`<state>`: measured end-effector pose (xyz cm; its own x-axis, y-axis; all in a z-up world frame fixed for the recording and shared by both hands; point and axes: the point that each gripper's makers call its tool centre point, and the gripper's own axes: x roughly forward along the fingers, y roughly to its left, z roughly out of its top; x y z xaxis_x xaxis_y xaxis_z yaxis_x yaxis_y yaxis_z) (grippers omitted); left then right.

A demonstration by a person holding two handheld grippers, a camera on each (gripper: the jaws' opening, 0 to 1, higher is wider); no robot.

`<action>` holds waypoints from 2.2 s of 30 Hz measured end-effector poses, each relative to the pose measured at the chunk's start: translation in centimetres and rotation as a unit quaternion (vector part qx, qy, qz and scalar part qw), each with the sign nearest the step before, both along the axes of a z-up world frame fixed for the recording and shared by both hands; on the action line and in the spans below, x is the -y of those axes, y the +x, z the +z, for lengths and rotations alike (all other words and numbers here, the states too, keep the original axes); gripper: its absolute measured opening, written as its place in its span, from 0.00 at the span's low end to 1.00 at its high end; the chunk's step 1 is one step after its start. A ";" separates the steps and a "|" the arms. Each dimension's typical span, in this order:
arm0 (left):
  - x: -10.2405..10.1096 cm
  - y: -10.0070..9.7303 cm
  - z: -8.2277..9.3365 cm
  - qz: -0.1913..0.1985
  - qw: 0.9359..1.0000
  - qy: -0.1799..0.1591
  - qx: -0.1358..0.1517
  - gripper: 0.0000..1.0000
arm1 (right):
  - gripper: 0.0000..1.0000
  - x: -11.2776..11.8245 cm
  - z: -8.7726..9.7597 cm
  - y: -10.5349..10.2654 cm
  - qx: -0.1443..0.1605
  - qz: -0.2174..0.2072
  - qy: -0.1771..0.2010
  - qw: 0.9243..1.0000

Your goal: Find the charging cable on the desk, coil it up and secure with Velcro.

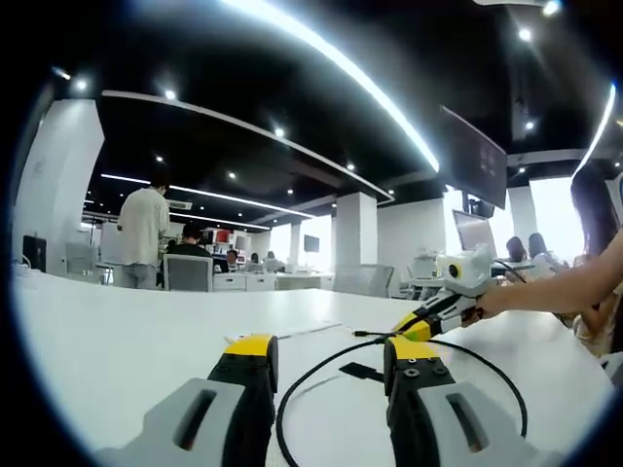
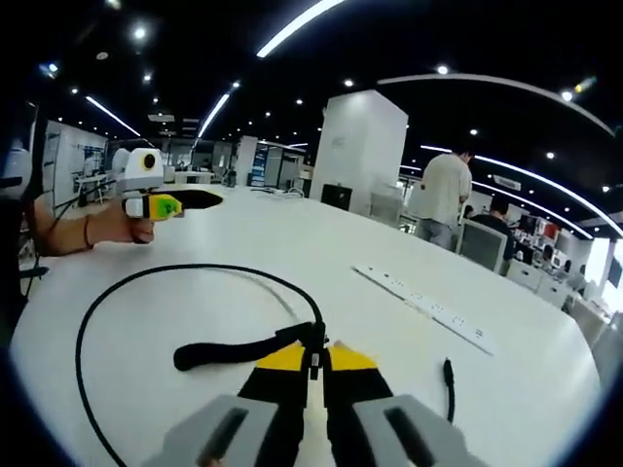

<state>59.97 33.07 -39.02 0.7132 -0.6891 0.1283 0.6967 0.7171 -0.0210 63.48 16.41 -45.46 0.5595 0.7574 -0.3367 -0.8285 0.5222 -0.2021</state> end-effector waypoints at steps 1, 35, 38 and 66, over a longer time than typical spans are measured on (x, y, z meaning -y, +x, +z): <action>0.0 0.0 0.0 0.000 1.000 0.001 0.000 0.44 | 0.08 0.0 0.0 -0.1 -0.001 0.000 0.000 1.000; 0.4 0.0 -0.2 -0.003 1.000 0.009 0.001 0.44 | 0.08 1.4 -1.9 -2.9 -0.013 -0.001 0.008 1.000; 0.4 0.1 -0.2 -0.003 1.000 0.010 0.002 0.44 | 0.08 1.2 -2.1 -3.1 -0.017 0.002 0.012 1.000; 0.4 0.3 -0.3 -0.005 1.000 0.013 0.001 0.44 | 0.08 0.6 -3.1 -4.0 -0.041 0.007 0.026 0.999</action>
